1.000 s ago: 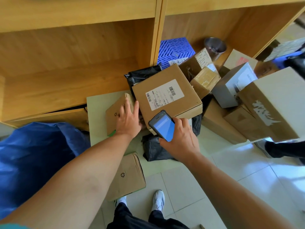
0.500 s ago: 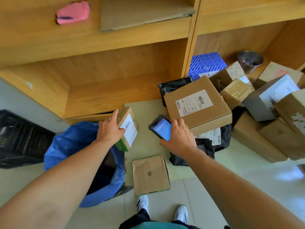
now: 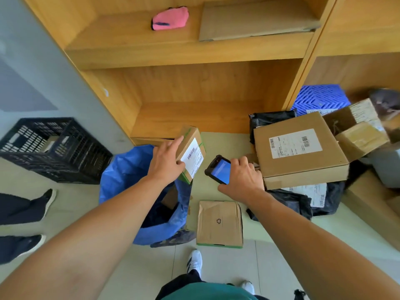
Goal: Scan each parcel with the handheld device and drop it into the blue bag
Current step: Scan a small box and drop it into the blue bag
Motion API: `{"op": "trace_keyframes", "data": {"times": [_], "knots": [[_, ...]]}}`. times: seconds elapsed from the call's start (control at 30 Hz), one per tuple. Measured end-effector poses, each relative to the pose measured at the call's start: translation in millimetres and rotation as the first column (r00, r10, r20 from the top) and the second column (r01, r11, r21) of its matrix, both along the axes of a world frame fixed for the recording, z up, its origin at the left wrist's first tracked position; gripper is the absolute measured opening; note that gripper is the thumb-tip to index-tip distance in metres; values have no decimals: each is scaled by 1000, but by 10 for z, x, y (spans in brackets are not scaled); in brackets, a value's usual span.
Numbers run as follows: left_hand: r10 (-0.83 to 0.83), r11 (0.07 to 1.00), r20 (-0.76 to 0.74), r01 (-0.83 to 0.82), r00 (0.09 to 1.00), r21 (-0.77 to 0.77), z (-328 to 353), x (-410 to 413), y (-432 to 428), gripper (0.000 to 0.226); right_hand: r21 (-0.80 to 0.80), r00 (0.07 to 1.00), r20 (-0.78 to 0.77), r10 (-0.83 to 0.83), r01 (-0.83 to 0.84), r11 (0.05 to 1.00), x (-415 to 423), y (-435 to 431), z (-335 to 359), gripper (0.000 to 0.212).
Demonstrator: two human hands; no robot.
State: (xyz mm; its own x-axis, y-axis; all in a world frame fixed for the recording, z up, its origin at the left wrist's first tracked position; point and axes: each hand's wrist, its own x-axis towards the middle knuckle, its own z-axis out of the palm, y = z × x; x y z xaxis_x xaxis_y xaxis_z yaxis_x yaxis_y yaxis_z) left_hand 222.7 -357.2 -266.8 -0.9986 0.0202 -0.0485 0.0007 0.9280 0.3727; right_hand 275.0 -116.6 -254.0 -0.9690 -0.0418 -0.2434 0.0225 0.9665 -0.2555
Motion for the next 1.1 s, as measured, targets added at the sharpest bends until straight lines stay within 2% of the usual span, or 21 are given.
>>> {"op": "trace_keyframes", "data": {"times": [0.2,0.43,0.6,0.73,0.87,1.1], "knots": [[-19,1000,-3,19,1000,5,-28,90,156,82,28,999,11,-36,36,999,141,121,-22,74],[-38,999,22,39,999,-28,-88,208,342,82,-59,993,40,-108,111,992,304,361,-105,79],[-4,997,45,7,999,-74,-157,343,214,85,-87,995,61,-84,89,992,360,219,-178,71],[4,996,55,1,998,-90,-214,364,-190,86,-118,996,47,-80,85,989,347,-106,-184,65],[95,991,65,-88,993,-96,-301,260,-782,83,-96,996,38,-78,82,992,251,-586,-192,65],[173,984,86,-169,981,-59,-671,247,-2136,82,-42,991,133,-33,39,998,-30,-1852,-414,75]]}}
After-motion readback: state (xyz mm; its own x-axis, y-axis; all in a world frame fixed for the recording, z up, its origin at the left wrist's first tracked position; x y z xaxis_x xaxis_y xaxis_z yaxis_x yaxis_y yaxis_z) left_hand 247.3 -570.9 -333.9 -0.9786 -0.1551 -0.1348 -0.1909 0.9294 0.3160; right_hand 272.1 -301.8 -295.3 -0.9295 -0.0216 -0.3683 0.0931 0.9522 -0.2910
